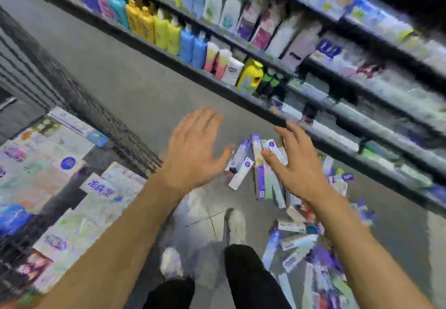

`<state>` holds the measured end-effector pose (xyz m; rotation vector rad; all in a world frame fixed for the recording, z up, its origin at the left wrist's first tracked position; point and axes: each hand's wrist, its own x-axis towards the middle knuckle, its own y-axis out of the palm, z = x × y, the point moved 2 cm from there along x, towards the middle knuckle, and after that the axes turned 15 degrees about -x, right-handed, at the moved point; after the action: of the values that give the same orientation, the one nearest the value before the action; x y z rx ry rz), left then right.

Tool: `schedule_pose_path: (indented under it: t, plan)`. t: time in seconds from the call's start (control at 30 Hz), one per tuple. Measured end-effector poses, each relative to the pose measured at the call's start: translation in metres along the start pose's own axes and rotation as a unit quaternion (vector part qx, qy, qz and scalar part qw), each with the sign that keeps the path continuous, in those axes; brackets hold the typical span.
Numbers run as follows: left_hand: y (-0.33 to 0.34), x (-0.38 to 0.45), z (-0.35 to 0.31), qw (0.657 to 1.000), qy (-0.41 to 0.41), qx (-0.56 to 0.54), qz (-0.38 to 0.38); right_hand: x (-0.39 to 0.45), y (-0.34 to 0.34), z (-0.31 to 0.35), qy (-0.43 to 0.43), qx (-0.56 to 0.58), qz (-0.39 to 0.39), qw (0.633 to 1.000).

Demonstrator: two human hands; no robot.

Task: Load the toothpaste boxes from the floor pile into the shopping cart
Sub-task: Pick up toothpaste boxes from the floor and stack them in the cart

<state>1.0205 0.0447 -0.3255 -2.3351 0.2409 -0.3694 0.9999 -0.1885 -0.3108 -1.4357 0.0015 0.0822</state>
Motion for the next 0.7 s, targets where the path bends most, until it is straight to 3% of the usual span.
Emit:
schedule_pose_path:
  t: [0.23, 0.57, 0.7]
  plan:
    - [0.153, 0.041, -0.053, 0.992, 0.060, -0.010, 0.112, -0.047, 0.034, -0.152, 0.136, -0.011, 0.021, 0.990]
    - [0.350, 0.058, -0.030, 0.962, -0.015, 0.050, 0.268, -0.067, 0.152, -0.313, 0.191, 0.049, 0.075, 0.977]
    - [0.394, 0.064, -0.018, 0.961, -0.030, 0.065, 0.266, -0.059, 0.195, -0.352, 0.192, 0.064, 0.101, 0.974]
